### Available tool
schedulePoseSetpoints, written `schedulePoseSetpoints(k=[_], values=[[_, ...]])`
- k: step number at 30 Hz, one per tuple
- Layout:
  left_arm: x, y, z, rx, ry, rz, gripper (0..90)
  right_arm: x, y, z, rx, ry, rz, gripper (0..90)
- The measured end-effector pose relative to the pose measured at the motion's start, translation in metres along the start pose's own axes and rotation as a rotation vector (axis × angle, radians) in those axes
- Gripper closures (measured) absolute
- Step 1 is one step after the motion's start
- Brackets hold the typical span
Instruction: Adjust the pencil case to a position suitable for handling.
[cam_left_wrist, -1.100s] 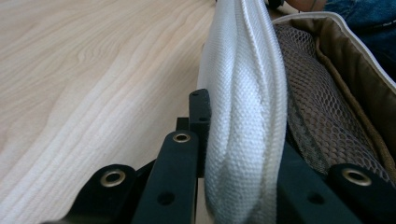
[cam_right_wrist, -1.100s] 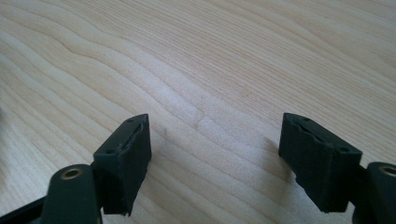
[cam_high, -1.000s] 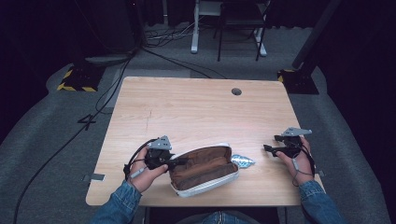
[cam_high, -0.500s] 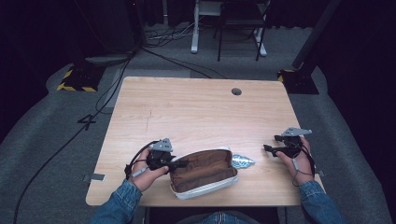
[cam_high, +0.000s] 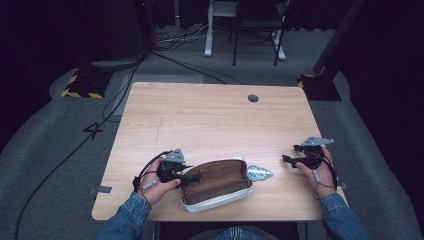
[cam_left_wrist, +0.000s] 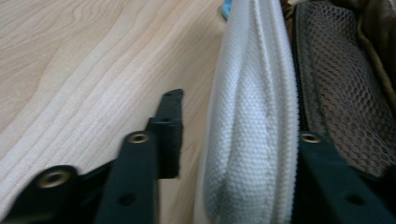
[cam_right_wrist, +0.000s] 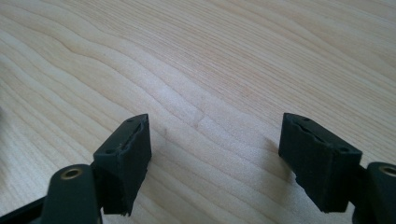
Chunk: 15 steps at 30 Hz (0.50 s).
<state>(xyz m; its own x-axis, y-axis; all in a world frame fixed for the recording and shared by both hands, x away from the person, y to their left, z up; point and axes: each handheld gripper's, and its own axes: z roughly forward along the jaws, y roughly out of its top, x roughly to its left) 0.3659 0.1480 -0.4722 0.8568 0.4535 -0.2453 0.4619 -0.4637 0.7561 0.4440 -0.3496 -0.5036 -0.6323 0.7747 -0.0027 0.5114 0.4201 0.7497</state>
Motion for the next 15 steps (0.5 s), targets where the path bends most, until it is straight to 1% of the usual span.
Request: schedulePoseSetpoints(k=[1,2,5,8,9,12,15], values=[[0.0000,0.0000,0.0000,0.000,0.000,0.000,50.8,0.0000,0.0000,0.0000,0.000,0.000,0.000,25.4],[0.0005,-0.0003,0.0005,-0.004,0.013,-0.004,47.4,0.0000,0.0000,0.0000,0.000,0.000,0.000,25.4],[0.0009,0.0000,0.0002,-0.006,0.019,-0.004,40.4,0.0000,0.0000,0.0000,0.000,0.000,0.000,25.4],[0.0005,0.0005,-0.0005,-0.010,0.019,-0.004,36.8,0.0000,0.0000,0.0000,0.000,0.000,0.000,25.4],[0.0001,0.0009,-0.0009,-0.013,0.023,-0.001,36.8,0.0000,0.0000,0.0000,0.000,0.000,0.000,25.4],[-0.0007,0.0026,-0.0037,-0.025,0.035,0.008,31.8,0.0000,0.0000,0.0000,0.000,0.000,0.000,25.4],[-0.0019,0.0037,-0.0072,-0.034,0.051,0.014,29.4,0.0000,0.0000,0.0000,0.000,0.000,0.000,25.4]])
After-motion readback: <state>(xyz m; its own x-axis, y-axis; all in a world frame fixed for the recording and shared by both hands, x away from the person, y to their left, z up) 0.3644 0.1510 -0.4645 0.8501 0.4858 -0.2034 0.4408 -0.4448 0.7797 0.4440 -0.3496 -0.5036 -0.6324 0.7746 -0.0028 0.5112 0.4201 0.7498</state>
